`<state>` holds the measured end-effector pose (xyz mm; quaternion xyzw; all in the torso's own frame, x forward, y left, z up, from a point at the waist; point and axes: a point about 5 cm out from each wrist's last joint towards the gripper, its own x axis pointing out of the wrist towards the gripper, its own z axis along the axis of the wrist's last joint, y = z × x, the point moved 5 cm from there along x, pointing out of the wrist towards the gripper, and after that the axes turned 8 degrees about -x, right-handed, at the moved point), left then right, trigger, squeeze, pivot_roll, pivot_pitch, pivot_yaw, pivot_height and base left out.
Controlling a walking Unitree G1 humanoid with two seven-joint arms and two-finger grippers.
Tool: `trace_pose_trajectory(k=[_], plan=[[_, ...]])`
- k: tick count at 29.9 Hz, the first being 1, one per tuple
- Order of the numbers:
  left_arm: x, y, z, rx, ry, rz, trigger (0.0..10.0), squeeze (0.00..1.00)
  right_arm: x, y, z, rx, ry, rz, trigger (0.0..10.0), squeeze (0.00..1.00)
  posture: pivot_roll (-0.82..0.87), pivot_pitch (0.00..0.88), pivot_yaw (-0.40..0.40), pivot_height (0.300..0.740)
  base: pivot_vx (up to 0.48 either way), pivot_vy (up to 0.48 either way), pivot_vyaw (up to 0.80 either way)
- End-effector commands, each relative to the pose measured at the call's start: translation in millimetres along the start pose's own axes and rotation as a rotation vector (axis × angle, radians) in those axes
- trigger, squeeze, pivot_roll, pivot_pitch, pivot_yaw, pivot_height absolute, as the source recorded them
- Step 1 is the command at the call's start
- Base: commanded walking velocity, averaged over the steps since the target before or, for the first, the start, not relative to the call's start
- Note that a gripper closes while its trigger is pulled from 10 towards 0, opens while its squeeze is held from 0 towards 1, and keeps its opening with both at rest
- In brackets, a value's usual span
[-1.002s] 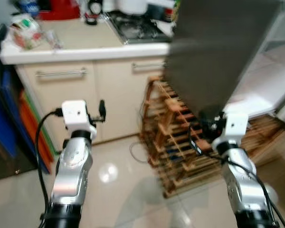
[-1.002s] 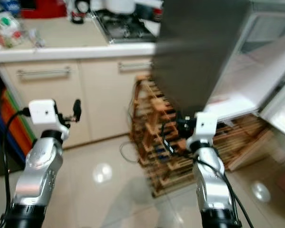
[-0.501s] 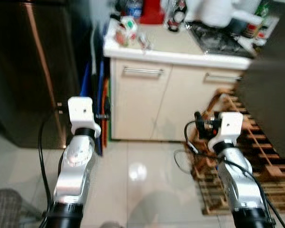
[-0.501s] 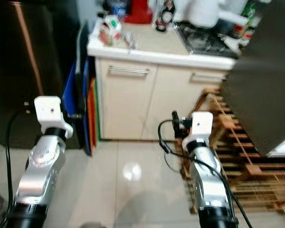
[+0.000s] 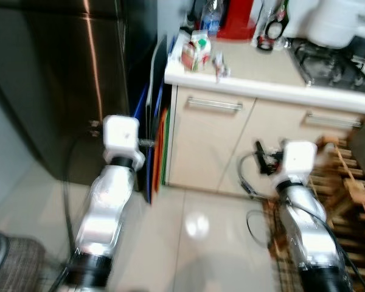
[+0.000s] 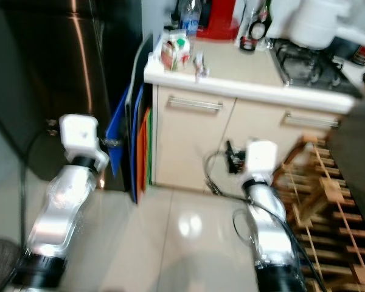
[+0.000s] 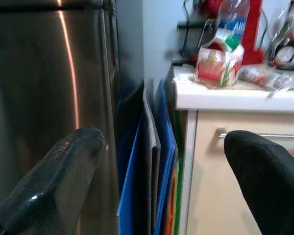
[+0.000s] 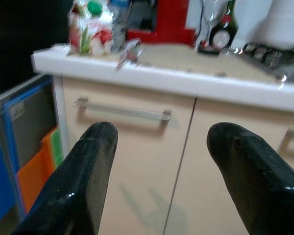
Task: Restocking fridge
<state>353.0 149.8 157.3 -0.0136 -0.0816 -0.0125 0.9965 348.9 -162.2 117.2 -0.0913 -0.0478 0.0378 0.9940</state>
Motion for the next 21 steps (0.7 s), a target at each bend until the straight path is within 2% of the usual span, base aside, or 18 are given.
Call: trace_pose_trajectory(k=[1, 8, 18, 21], plan=[[4.9, -19.1, 9.0, -0.013, -0.032, -0.057, 10.0, 0.0, -2.9, -18.6, -2.0, -0.035, 0.002, -0.055, 10.0, 0.0, 0.05, 0.0, -0.068, 0.74, 0.446, 0.0, 0.0], [6.3, -21.5, 12.4, -0.01, -0.046, -0.08, 10.0, 0.0, 2.6, -17.2, 14.6, -0.05, -0.058, -0.068, 10.0, 0.0, 0.05, 0.0, -0.062, 0.74, 0.446, 0.0, 0.0], [5.2, -26.3, 14.6, -0.007, -0.059, -0.1, 10.0, 0.0, 5.1, -19.2, 22.0, -0.049, -0.081, -0.084, 10.0, 0.0, 0.05, 0.0, -0.064, 0.74, 0.446, 0.0, 0.0], [4.8, -24.4, 17.2, -0.013, -0.075, -0.093, 10.0, 0.0, 8.3, -18.4, 33.0, -0.042, -0.114, -0.088, 10.0, 0.0, 0.05, 0.0, -0.064, 0.74, 0.464, 0.0, 0.0]])
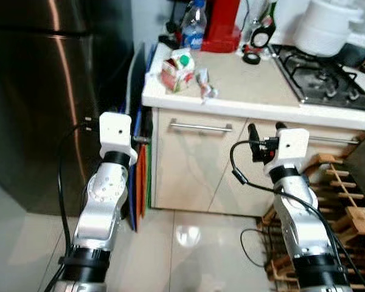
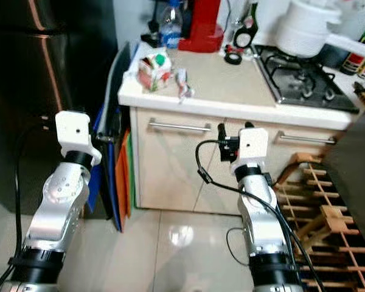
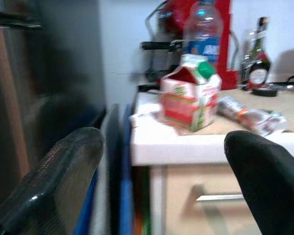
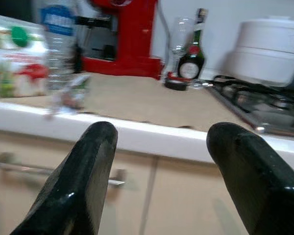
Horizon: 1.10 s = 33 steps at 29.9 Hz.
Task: Restocking fridge
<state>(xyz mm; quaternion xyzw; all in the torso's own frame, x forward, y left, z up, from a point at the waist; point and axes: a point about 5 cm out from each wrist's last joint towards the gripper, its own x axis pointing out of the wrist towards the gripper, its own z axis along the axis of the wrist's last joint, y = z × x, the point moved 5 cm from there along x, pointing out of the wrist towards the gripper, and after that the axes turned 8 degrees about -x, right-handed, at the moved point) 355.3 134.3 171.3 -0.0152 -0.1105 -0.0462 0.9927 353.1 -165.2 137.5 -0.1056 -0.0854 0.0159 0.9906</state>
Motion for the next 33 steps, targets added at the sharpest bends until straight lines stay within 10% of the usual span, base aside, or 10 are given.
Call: trace_pose_trajectory(k=[1, 16, 33], plan=[[0.8, -8.3, 4.5, -0.005, -0.02, -0.025, 10.0, 0.0, 5.5, -10.7, 17.7, -0.006, -0.056, -0.037, 10.0, 0.0, 0.05, 0.0, -0.064, 0.74, 0.472, 0.0, 0.0], [2.3, -11.2, 12.4, -0.015, -0.056, -0.028, 10.0, 0.0, 41.3, 13.7, 129.4, 0.124, -0.343, 0.065, 10.0, 0.0, 0.05, 0.0, -0.059, 0.74, 0.479, 0.0, 0.0], [-6.4, -12.1, 16.6, -0.042, -0.088, -0.043, 10.0, 0.0, 63.5, 34.7, 106.6, 0.351, -0.205, 0.191, 10.0, 0.0, 0.09, 0.0, -0.086, 0.74, 0.085, 0.0, 0.0]])
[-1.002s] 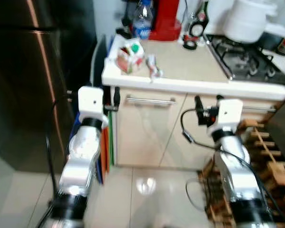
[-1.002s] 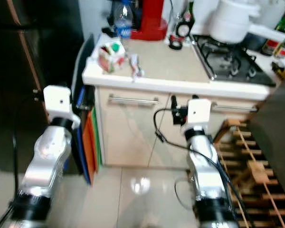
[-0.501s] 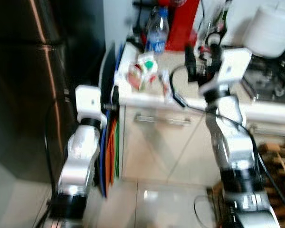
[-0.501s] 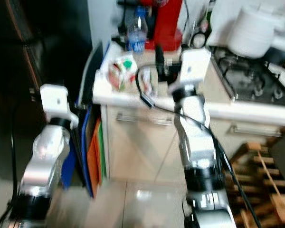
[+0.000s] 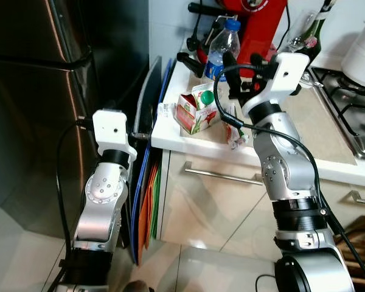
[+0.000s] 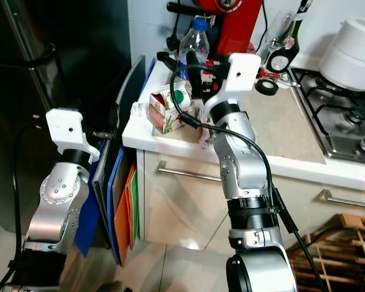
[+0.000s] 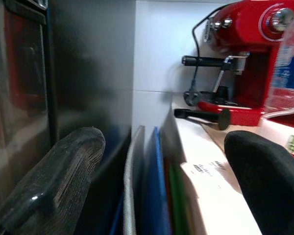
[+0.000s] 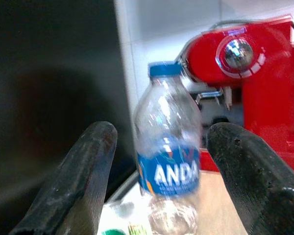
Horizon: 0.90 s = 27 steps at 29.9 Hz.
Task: Restocking fridge
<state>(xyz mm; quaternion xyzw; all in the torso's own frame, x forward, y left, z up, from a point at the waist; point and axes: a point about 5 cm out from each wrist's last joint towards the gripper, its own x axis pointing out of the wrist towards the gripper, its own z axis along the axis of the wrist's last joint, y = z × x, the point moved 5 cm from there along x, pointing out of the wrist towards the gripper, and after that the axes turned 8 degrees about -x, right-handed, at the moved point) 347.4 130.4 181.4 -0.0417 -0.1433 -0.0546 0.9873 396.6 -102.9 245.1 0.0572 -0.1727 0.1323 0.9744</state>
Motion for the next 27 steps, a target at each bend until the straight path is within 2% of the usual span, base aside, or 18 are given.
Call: trace_pose_trajectory(k=[1, 9, 12, 20, 27], plan=[[-1.3, -7.6, 5.1, 0.009, -0.02, -0.033, 10.0, 0.0, -1.0, -1.3, -4.3, 0.015, 0.012, 0.01, 10.0, 0.0, 0.09, 0.0, -0.09, 0.74, 0.0, 0.0, 0.0], [-5.2, -5.7, 7.1, 0.012, -0.023, -0.026, 10.0, 0.0, -0.2, 11.4, -15.5, 0.034, 0.051, 0.05, 10.0, 0.0, 0.11, 0.0, -0.101, 0.74, 0.0, 0.0, 0.0], [-5.4, -4.6, 9.0, 0.022, -0.025, -0.021, 10.0, 0.0, -0.2, 19.4, -25.6, 0.062, 0.076, 0.072, 10.0, 0.0, 0.12, 0.0, -0.1, 0.74, 0.0, 0.0, 0.0], [-5.1, 0.8, 12.9, 0.043, -0.029, -0.006, 10.0, 0.0, 3.2, 29.4, -46.1, 0.064, 0.12, 0.078, 10.0, 0.0, 0.14, 0.0, -0.099, 0.74, 0.0, 0.0, 0.0], [-16.4, 2.4, 14.3, 0.044, -0.02, 0.007, 10.0, 0.0, 10.6, 42.7, -49.0, 0.031, 0.113, 0.119, 10.0, 0.0, 0.17, 0.018, -0.109, 0.74, 0.0, 0.0, 0.0]])
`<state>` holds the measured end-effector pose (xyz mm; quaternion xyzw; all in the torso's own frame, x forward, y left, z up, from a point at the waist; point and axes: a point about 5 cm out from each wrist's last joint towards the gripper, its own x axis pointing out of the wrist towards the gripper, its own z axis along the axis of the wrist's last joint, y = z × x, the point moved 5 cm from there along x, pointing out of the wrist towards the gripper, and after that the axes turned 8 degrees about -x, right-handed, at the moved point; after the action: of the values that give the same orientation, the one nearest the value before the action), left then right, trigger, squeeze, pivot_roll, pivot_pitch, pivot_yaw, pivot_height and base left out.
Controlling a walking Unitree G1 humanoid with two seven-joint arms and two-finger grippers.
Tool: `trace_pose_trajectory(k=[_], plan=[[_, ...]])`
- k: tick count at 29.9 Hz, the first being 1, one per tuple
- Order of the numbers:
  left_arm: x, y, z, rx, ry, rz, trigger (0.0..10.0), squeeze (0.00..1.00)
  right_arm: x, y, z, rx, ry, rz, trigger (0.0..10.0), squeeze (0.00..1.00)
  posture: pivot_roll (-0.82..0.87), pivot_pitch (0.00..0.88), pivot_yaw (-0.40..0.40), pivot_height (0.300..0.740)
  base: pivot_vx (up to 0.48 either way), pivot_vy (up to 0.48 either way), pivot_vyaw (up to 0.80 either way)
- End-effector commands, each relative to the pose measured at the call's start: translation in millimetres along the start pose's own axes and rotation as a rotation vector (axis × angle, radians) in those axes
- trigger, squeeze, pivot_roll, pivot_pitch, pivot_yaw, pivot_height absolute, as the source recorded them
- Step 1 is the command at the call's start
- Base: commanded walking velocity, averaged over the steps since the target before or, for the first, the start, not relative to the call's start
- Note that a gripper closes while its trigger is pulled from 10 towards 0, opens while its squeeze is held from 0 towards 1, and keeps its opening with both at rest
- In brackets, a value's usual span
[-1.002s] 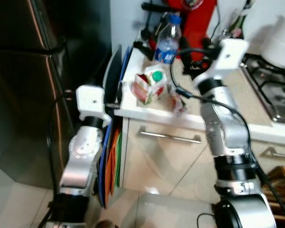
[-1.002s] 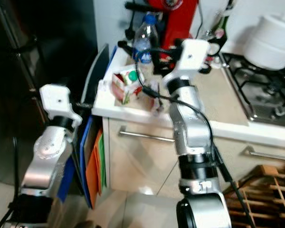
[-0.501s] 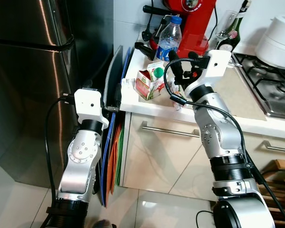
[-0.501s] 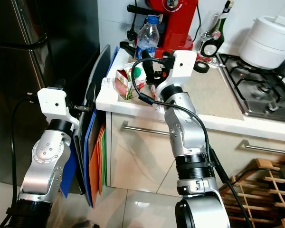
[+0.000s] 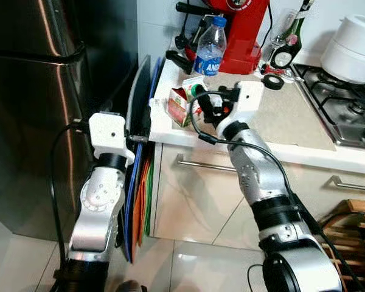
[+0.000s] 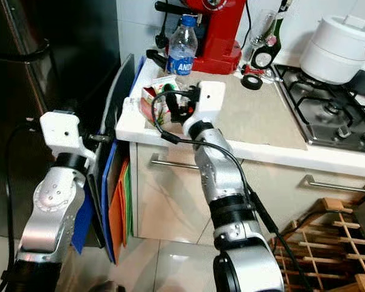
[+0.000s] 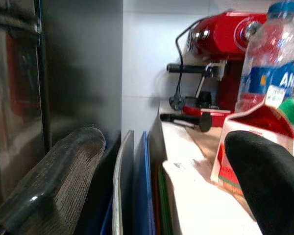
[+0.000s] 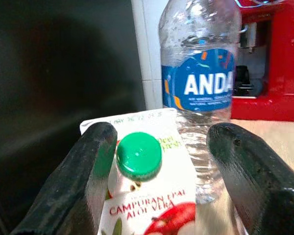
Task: Restocking fridge
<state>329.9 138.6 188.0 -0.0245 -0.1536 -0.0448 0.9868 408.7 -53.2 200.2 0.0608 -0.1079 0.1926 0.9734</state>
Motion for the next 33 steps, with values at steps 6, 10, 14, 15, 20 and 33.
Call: trace_pose_trajectory(k=[6, 10, 14, 15, 20, 33], plan=[[-4.8, -1.9, 3.0, 0.007, 0.005, 0.001, 10.0, 0.0, 7.3, 7.8, 7.0, -0.009, -0.036, 0.031, 10.0, 0.0, 0.18, 0.028, -0.113, 0.74, 0.0, 0.0, 0.0], [-5.7, -0.7, 3.5, 0.009, 0.01, 0.007, 10.0, 0.0, 8.9, 10.5, 3.5, -0.005, -0.028, 0.036, 10.0, 0.0, 0.19, 0.032, -0.114, 0.74, 0.0, 0.0, 0.0], [-5.7, 1.1, 4.2, 0.011, 0.013, 0.013, 10.0, 0.0, 11.9, 9.6, -2.0, -0.005, -0.005, 0.029, 10.0, 0.0, 0.19, 0.033, -0.113, 0.74, 0.0, 0.0, 0.0], [-5.6, 1.6, 4.3, 0.011, 0.014, 0.015, 10.0, 0.0, 12.9, 8.7, -2.6, -0.005, -0.001, 0.023, 10.0, 0.0, 0.2, 0.032, -0.114, 0.74, 0.0, 0.0, 0.0], [-5.6, 3.4, 4.5, 0.01, 0.018, 0.022, 10.0, 0.0, 16.5, 5.9, -2.7, -0.012, 0.008, 0.006, 10.0, 0.0, 0.2, 0.032, -0.116, 0.74, 0.0, 0.0, 0.0], [-5.1, 2.6, 2.9, 0.003, 0.028, 0.028, 10.0, 0.0, 22.1, 2.1, -6.1, -0.044, 0.03, -0.028, 10.0, 0.0, 0.2, 0.029, -0.121, 0.74, 0.0, 0.0, 0.0]])
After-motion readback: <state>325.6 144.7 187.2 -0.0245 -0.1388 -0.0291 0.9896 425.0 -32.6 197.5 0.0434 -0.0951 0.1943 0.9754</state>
